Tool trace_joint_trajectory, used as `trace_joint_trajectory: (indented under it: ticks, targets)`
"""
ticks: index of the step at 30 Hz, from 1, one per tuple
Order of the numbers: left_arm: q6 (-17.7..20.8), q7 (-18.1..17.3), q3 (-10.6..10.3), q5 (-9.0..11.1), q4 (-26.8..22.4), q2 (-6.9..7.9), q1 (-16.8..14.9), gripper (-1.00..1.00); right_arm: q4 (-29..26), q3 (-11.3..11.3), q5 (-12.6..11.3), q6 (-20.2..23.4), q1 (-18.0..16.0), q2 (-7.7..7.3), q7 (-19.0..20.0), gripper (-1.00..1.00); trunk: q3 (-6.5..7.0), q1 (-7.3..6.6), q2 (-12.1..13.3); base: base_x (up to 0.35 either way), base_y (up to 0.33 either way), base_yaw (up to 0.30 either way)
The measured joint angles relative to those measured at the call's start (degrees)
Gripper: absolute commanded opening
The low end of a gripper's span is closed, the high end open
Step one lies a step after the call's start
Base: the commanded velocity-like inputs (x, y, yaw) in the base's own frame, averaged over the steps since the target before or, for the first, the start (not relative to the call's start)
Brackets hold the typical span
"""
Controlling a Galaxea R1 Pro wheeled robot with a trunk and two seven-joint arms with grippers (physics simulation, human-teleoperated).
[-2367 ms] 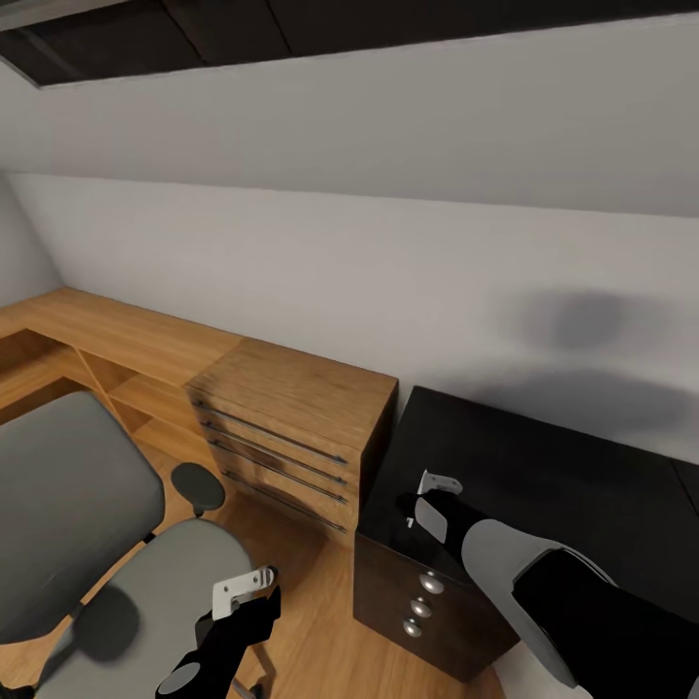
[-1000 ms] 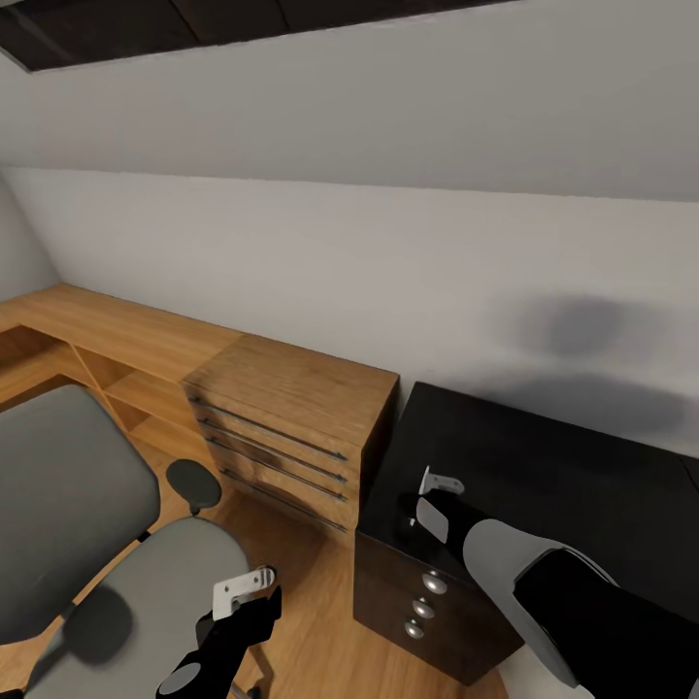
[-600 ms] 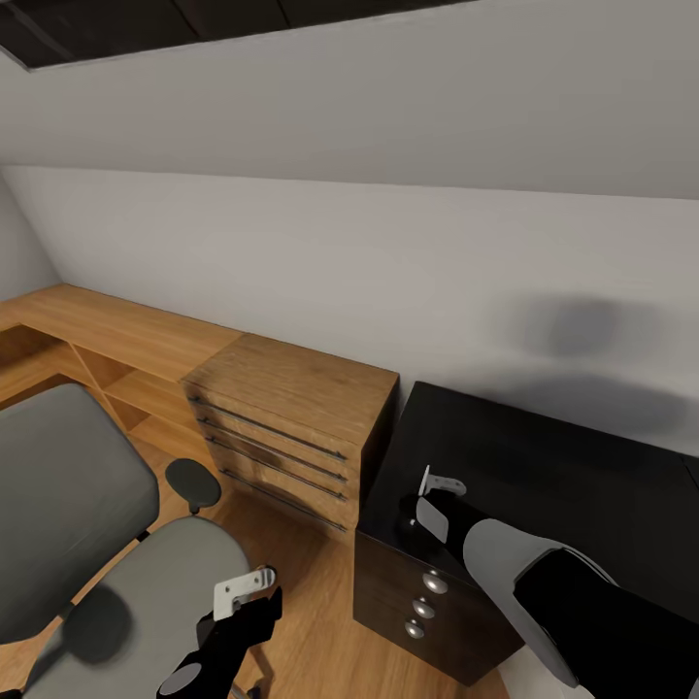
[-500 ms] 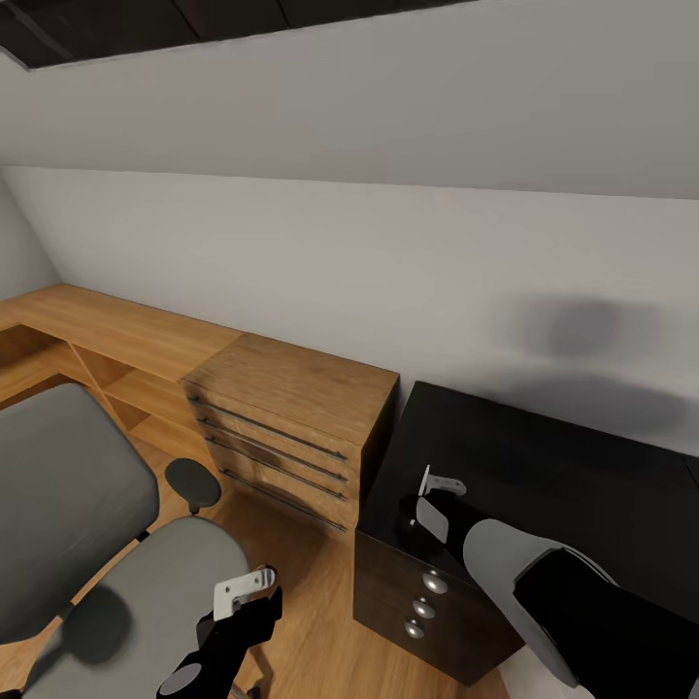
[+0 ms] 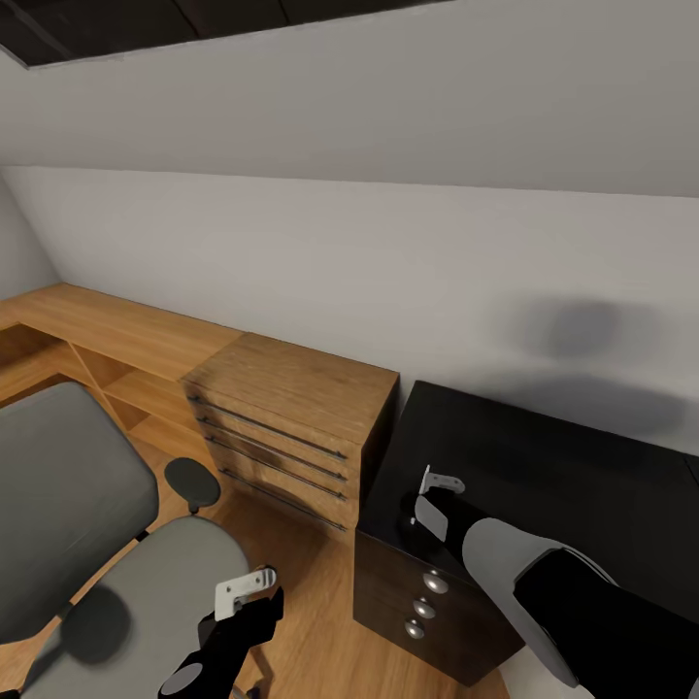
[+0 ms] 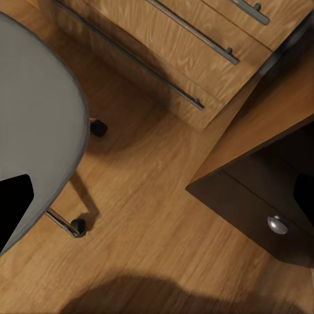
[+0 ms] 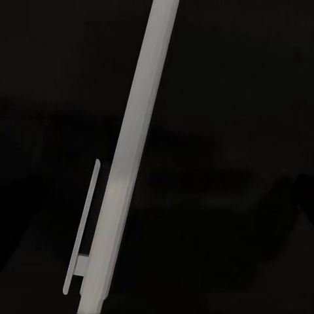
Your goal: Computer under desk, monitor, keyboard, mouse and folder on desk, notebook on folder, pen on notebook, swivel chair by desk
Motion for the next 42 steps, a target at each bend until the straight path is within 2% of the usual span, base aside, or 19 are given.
trace_joint_trajectory:
  ticks: [42]
  targets:
    - [0.0, 0.0, 0.0, 0.0, 0.1, -0.01, 0.0, 1.00, -0.1, 0.1, 0.1, 0.2, 0.0, -0.01, 0.1, -1.00, 0.00, 0.01, 0.0, 0.000, 0.000, 0.000]
